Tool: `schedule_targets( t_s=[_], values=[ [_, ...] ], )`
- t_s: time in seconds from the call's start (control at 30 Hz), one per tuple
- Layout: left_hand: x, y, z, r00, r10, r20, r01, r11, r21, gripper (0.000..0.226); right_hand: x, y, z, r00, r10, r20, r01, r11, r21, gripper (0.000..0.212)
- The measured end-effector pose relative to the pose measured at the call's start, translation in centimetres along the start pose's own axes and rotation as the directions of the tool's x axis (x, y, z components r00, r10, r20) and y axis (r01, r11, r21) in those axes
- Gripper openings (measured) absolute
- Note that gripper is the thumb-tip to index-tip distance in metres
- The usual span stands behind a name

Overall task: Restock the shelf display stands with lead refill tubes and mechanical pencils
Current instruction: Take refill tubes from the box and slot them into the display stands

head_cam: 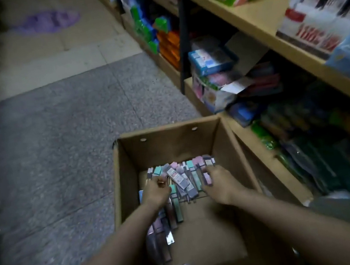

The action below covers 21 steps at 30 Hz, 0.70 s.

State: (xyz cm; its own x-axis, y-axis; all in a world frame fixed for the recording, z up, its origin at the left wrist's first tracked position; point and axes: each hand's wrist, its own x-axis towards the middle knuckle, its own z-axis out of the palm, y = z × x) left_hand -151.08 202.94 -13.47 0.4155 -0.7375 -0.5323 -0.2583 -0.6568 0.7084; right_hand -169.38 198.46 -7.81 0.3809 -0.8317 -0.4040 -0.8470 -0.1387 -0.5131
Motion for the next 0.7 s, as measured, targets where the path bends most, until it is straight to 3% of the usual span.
schedule_targets(
  t_s=[0.1,0.2,0.7],
  values=[
    [-0.3,-3.0,2.5,0.982,-0.173,-0.080,0.161,0.977,-0.137,0.023,1.7,1.8,3.2,0.994,0.102,0.041,-0.104,0.994,0.037,0.054],
    [-0.4,-4.8,4.2,0.959,-0.243,-0.146,0.213,0.957,-0.197,0.028,3.5,2.8,5.3,0.988,0.156,0.022,-0.157,0.985,0.068,0.052],
    [1.0,-6.8,6.1,0.937,-0.139,-0.320,0.165,0.985,0.056,0.041,9.2,1.8,11.1,0.989,0.068,-0.134,-0.068,0.998,0.003,0.048]
  ],
)
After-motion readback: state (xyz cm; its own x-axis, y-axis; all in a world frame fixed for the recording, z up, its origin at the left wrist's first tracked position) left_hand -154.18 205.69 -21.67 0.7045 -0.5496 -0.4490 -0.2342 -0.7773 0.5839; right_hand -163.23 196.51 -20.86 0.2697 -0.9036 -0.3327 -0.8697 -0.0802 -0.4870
